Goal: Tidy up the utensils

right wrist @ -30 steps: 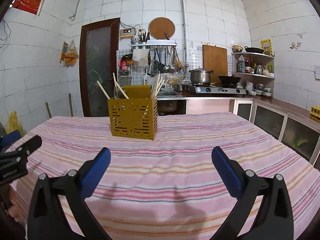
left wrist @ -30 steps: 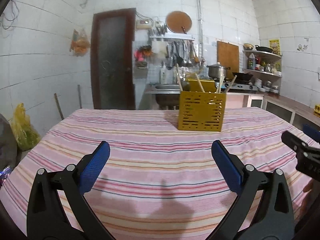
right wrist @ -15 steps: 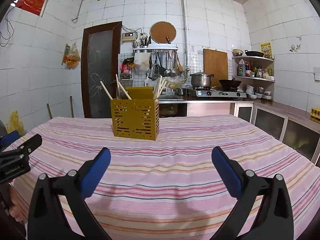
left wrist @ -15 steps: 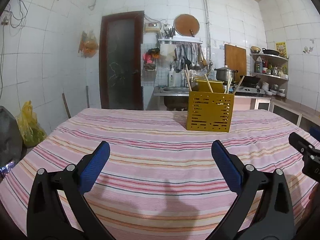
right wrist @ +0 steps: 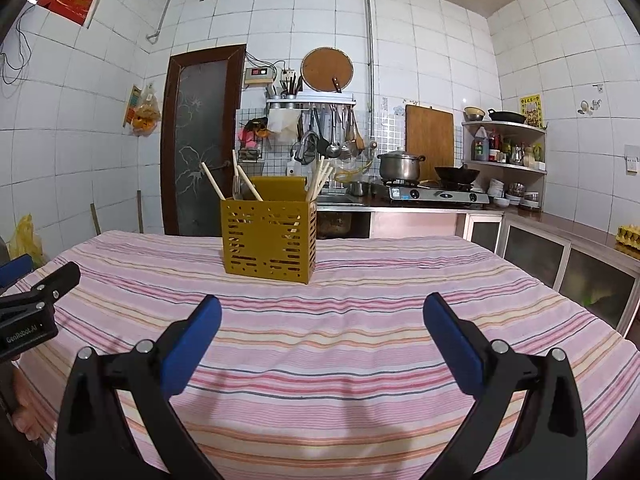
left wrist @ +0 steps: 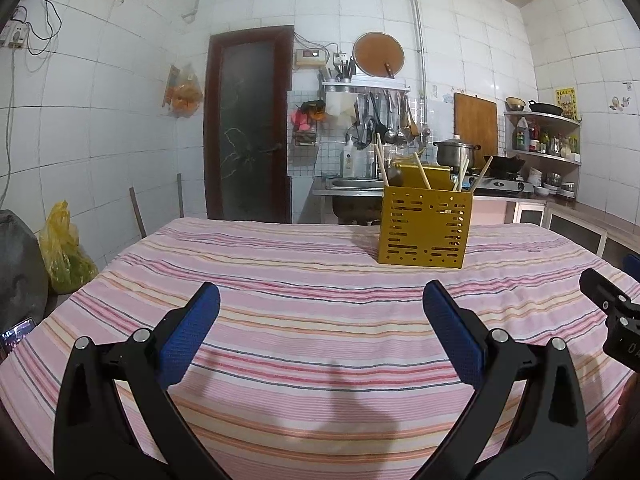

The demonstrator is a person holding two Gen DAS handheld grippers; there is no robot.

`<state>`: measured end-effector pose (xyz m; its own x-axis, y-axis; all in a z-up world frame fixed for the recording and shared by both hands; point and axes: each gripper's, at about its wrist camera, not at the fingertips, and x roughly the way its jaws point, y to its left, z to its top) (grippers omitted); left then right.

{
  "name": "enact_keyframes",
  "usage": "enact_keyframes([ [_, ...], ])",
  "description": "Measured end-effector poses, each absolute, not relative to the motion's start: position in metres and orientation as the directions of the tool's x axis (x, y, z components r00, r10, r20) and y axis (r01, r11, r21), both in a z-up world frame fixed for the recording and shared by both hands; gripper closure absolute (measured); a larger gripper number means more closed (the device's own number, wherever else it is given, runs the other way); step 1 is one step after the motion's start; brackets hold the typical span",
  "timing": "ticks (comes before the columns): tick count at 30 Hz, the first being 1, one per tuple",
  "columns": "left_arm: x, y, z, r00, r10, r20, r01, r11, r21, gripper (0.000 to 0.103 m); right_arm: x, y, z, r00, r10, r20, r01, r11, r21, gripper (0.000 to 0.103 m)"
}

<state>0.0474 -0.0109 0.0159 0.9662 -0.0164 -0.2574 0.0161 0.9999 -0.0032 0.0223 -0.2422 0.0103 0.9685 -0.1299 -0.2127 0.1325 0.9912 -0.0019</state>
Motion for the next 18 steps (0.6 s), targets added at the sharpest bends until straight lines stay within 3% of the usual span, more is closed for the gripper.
enact_keyframes([
  [18, 0.0465, -0.0076, 0.0156, 0.968, -0.008, -0.25, 0.005, 1.0, -0.013, 0.005, 0.0232, -0.2442, 0.0129, 0.968, -0.132, -0.211, 0.136, 0.991, 0.004, 0.004],
])
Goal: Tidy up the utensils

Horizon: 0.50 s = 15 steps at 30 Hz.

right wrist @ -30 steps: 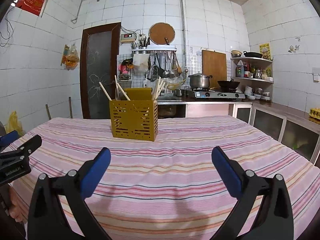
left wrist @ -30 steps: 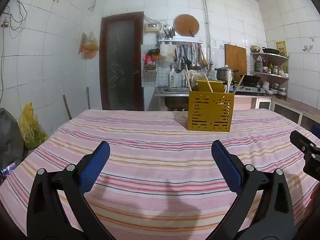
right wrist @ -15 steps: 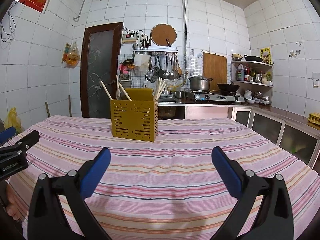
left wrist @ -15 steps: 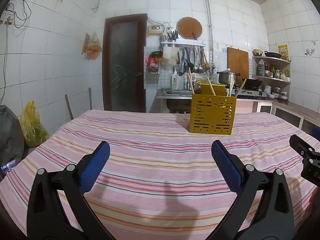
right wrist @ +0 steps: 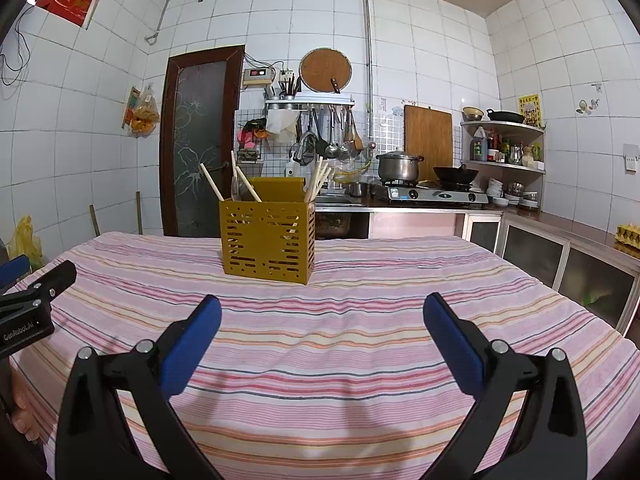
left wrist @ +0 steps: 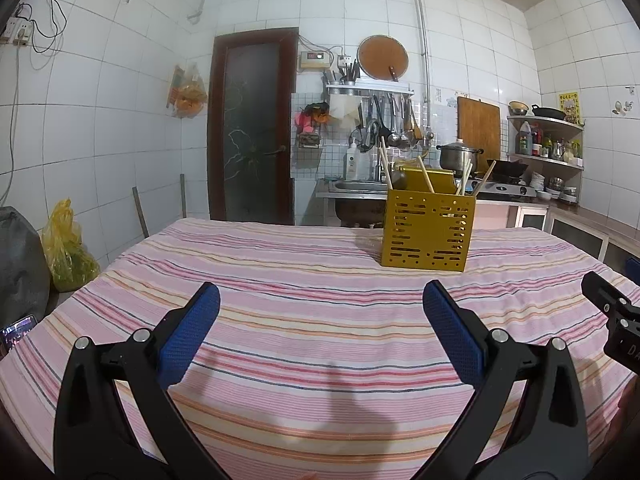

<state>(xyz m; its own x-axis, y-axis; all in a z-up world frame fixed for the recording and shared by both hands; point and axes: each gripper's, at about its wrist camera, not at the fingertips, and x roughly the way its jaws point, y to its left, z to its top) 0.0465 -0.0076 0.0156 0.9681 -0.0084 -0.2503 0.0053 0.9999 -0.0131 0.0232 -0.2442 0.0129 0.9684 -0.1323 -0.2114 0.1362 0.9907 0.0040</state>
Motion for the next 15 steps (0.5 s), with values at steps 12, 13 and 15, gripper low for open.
enact_keyframes([
  [12, 0.0421, -0.0081, 0.0156, 0.971, -0.013, -0.237, 0.008, 1.0, -0.02, 0.005, 0.0233, -0.2445, 0.013, 0.968, -0.133, -0.212, 0.137, 0.991, 0.003, 0.004],
  [13, 0.0413, -0.0083, 0.0154, 0.972, -0.013, -0.236, 0.009, 1.0, -0.021, 0.005, 0.0232, -0.2444, 0.0129, 0.968, -0.133, -0.212, 0.137, 0.991, 0.004, 0.004],
  [15, 0.0408, -0.0077, 0.0151, 0.972, -0.014, -0.235, 0.009, 1.0, -0.025, 0.005, 0.0231, -0.2445, 0.0131, 0.968, -0.133, -0.212, 0.137, 0.991, 0.004, 0.004],
])
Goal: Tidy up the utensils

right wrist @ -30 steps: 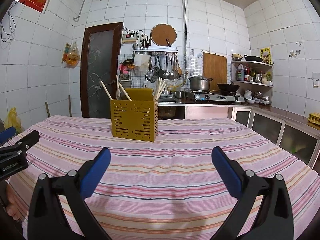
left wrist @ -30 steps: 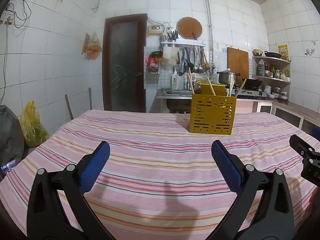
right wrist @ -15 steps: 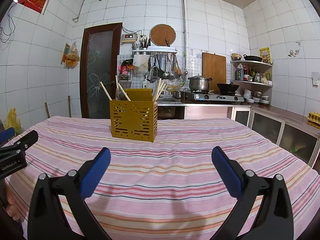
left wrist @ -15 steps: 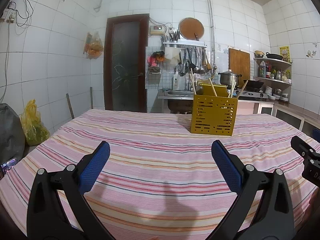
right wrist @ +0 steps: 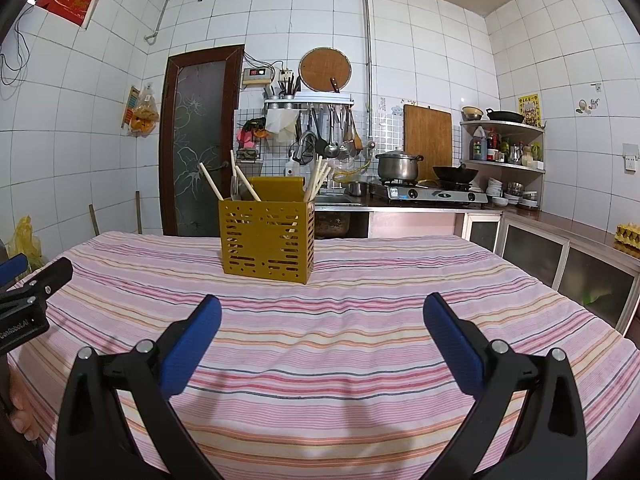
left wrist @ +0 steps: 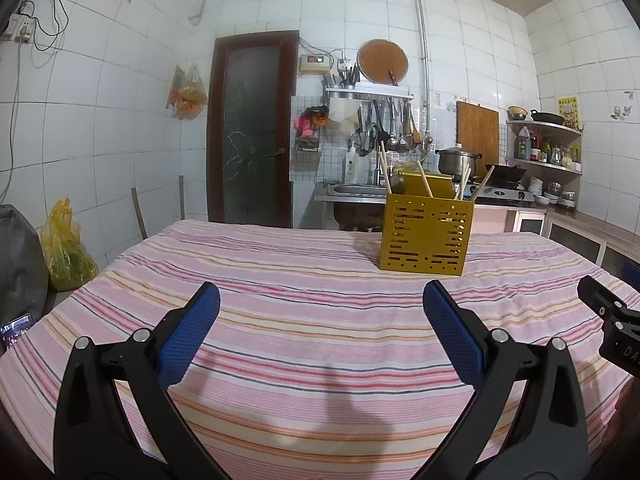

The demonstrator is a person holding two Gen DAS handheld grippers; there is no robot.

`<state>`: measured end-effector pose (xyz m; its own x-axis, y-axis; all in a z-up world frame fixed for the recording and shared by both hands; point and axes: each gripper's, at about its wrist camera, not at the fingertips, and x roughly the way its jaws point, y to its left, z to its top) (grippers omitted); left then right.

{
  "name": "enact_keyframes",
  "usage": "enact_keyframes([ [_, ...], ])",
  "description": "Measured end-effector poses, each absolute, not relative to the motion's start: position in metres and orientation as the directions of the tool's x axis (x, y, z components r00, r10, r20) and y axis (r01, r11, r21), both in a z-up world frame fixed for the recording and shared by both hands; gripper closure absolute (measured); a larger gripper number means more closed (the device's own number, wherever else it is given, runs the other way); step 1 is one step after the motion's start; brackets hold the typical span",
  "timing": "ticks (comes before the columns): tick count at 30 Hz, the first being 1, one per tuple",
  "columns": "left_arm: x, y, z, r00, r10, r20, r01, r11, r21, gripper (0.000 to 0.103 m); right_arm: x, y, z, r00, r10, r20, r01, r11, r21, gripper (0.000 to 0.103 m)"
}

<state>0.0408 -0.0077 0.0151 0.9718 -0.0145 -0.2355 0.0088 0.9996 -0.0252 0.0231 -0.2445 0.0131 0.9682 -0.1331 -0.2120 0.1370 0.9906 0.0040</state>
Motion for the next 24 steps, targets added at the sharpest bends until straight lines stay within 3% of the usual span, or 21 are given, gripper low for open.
enact_keyframes([
  [24, 0.0401, -0.0078, 0.017, 0.975, -0.018, -0.22, 0.014, 1.0, -0.017, 0.005, 0.0233, -0.2444, 0.0132, 0.968, -0.133, -0.212, 0.137, 0.991, 0.003, 0.004],
])
